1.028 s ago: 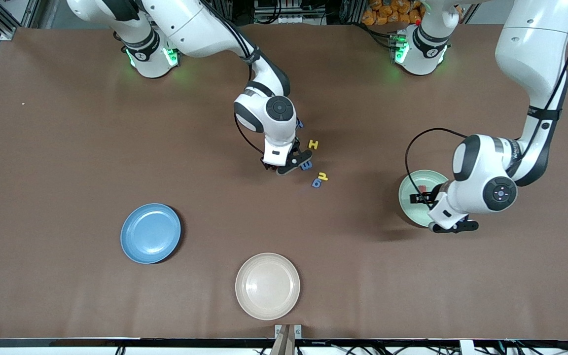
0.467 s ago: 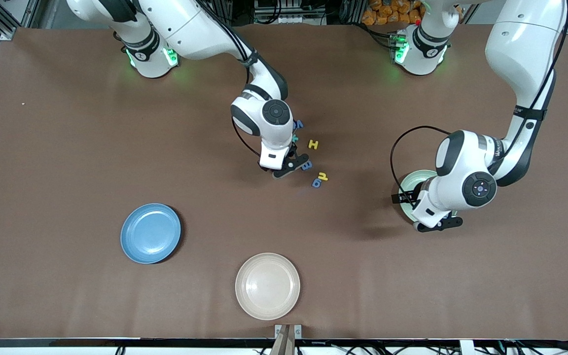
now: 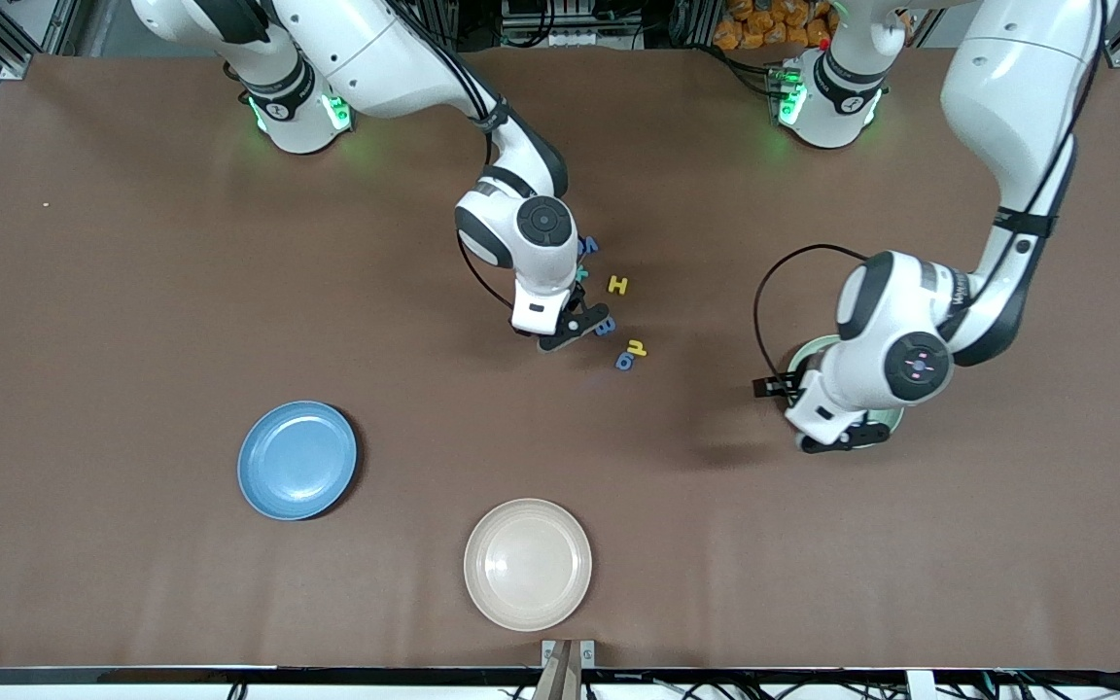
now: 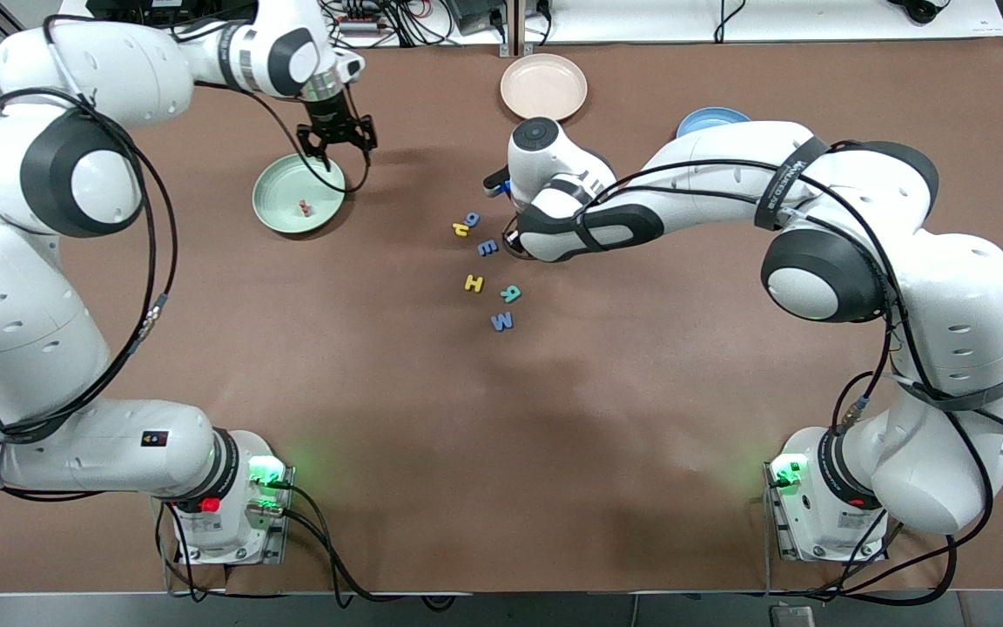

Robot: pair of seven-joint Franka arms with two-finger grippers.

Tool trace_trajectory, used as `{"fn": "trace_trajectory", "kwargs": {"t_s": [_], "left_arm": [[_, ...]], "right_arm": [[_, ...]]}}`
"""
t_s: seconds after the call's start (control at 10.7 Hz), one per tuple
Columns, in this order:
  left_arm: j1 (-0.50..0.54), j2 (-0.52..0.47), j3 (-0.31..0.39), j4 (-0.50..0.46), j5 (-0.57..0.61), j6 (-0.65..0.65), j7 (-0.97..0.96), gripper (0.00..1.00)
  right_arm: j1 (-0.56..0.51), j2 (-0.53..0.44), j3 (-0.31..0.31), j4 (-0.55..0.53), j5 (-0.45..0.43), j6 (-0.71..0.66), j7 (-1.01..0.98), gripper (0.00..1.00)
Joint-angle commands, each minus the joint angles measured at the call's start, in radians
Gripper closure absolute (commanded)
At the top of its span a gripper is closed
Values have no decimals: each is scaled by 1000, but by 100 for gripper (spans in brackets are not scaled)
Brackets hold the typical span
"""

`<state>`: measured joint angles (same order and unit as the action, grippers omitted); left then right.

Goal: Sort uppercase to blue plate, lowercase to green plate
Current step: 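Put the pink q on the blue plate while the left gripper reaches the g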

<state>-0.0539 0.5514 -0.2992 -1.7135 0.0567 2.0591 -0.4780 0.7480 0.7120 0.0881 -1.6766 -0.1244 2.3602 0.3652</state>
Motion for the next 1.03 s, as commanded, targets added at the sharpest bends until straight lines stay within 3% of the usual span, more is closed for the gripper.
{"fn": "trace_trajectory", "kwargs": {"t_s": [0.0, 0.37, 0.75, 0.93], "left_arm": [[-50, -10, 5, 6, -14, 24, -22, 16], [-92, -8, 5, 6, -14, 58, -24, 18], [-201, 13, 6, 3, 0, 173, -13, 19], [-228, 21, -12, -1, 96, 205, 66, 19]], "right_arm": [[-76, -93, 13, 3, -12, -117, -38, 100], [-298, -212, 15, -3, -8, -271, -280, 100], [-574, -168, 10, 1, -5, -227, -473, 100], [-634, -99, 7, 5, 6, -123, -470, 100]]}}
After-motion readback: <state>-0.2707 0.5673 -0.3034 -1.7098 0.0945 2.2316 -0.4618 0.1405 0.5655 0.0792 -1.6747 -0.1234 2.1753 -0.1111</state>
